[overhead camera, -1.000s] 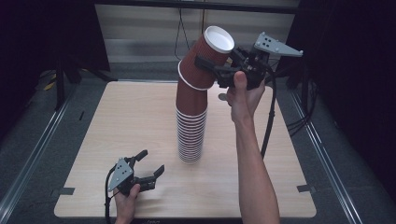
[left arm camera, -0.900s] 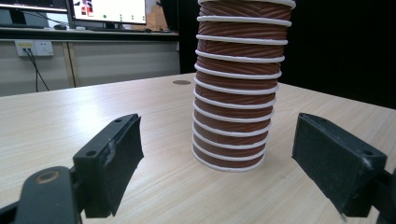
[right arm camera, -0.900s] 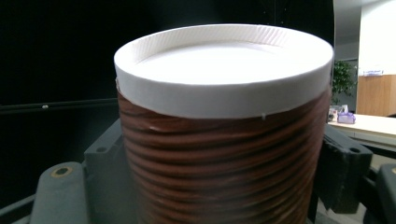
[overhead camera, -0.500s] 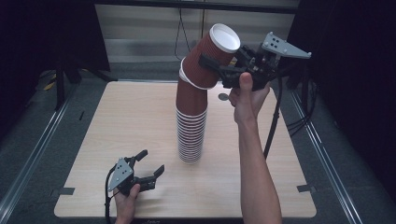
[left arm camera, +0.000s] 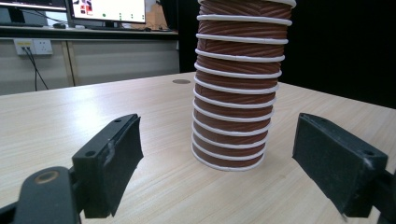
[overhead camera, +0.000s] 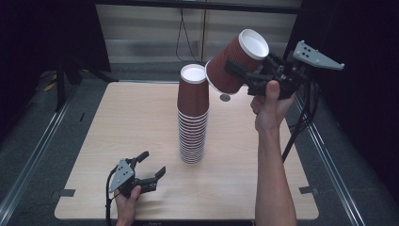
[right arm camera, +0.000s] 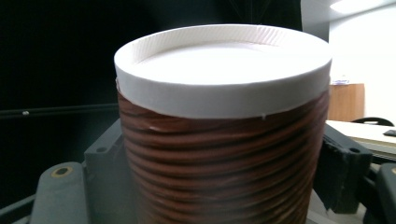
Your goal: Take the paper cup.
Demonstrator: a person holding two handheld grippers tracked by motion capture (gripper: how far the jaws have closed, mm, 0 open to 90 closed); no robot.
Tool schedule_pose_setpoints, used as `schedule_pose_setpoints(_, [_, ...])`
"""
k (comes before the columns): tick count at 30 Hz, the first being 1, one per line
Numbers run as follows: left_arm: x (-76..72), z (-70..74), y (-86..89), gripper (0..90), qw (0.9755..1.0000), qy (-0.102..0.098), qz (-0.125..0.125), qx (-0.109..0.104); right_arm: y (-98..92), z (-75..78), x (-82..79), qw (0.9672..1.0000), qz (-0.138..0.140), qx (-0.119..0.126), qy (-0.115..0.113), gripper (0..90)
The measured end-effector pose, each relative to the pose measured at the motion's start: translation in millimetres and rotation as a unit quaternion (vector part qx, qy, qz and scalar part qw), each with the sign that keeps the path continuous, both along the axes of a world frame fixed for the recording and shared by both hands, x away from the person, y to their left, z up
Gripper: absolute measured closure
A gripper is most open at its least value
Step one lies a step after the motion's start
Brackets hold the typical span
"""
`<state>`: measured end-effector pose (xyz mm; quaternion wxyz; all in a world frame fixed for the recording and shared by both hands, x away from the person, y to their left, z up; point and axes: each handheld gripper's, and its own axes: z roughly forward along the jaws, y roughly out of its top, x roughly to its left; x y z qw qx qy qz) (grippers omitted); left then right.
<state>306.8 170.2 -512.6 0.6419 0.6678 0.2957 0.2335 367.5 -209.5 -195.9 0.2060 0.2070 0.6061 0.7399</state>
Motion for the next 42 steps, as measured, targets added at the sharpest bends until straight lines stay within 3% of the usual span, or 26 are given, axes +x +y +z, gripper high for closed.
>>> schedule_pose_setpoints(2, [0.2,-0.4,0.4,15.3,0.9999,0.002,-0.004,-0.009,-4.1,-1.3,-2.1,1.0,-0.003,-0.002,0.003,20.2])
schedule_pose_setpoints(11, [0.6,-0.2,0.9,15.6,0.9999,-0.003,-0.015,-0.004,-12.7,-14.1,-10.9,0.9996,-0.007,-0.027,0.011,20.4])
schedule_pose_setpoints(15, [-0.4,0.1,-0.1,15.5,0.9998,-0.007,-0.019,0.004,-15.2,-26.7,-11.4,0.9991,-0.008,-0.034,0.023,20.4])
schedule_pose_setpoints(17, [0.7,-0.1,0.6,15.6,0.9999,0.001,-0.016,-0.002,-17.9,-36.5,-11.5,0.9988,-0.003,-0.04,0.029,20.3])
schedule_pose_setpoints(31, [0.3,0.3,-0.7,15.7,0.9998,-0.004,-0.02,0.006,-22.8,-72.0,-11.6,0.9971,0.0,-0.049,0.059,20.4])
schedule_pose_setpoints(38, [-1.1,-0.7,2.1,15.8,0.9997,-0.002,-0.019,-0.012,-23.9,-95.1,-15.5,0.9958,0.004,-0.046,0.079,20.5])
schedule_pose_setpoints(42, [-1.7,-0.5,2.3,15.9,0.9997,-0.005,-0.021,-0.01,-22.9,-106.7,-16.2,0.995,0.008,-0.046,0.088,20.5])
